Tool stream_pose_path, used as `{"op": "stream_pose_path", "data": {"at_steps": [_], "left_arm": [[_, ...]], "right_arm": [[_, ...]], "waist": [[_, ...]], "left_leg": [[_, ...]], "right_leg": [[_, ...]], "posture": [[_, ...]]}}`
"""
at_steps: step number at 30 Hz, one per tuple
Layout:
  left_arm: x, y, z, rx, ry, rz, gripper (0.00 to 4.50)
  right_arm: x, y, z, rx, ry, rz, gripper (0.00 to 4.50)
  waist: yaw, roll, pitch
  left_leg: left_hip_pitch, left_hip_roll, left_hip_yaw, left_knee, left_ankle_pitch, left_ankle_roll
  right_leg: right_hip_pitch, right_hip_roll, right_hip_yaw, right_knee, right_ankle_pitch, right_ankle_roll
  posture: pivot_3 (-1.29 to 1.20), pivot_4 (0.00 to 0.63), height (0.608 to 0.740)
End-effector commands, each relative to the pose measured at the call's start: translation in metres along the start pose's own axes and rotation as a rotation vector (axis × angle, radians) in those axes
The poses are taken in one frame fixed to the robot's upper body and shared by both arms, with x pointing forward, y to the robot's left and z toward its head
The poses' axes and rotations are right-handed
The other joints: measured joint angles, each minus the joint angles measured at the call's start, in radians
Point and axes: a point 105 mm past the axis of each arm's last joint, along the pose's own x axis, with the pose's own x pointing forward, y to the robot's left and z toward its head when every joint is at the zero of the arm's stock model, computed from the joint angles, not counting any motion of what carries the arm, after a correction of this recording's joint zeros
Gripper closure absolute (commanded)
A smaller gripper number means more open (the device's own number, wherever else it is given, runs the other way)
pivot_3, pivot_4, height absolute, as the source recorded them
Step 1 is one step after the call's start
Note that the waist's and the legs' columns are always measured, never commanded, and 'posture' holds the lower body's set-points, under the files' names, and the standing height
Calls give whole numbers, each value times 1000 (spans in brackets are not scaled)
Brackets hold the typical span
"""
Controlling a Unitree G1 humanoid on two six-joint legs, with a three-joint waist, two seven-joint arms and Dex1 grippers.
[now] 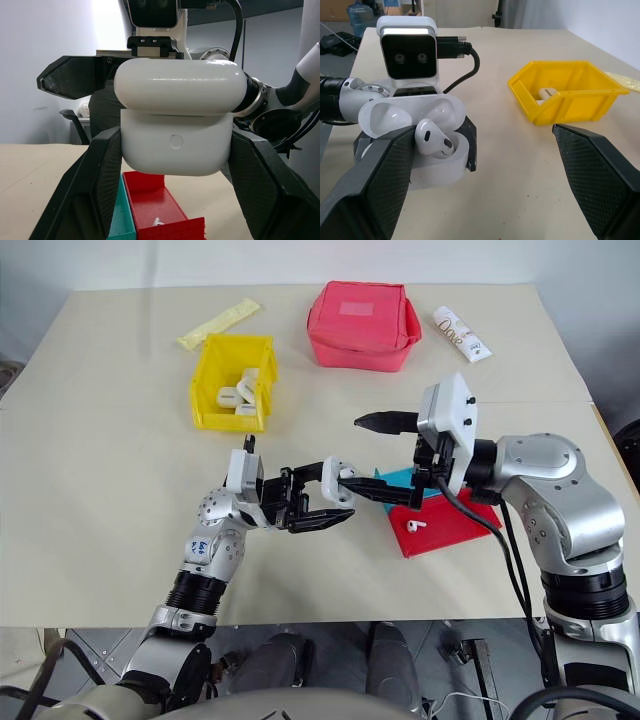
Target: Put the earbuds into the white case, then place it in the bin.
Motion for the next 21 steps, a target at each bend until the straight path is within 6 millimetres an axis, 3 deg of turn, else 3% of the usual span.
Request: {"op": "stream_pose_path", "data": {"at_steps": [1, 21], "left_arm": [[8, -2, 7, 20, -38, -21, 1718], [4, -1, 6, -10, -50, 6, 1718]], "right_arm": [[3, 4, 9, -28, -21, 25, 27], [3, 12, 10, -31, 4, 58, 27]], "waist": [[0, 0, 0], [0, 0, 0]], "left_leg": [[0, 0, 0, 0, 0, 0], [0, 0, 0, 0, 0, 0]], "right_leg": [[0, 0, 0, 0, 0, 0], [0, 0, 0, 0, 0, 0]], "posture": [[0, 150, 740], [0, 150, 740]]}}
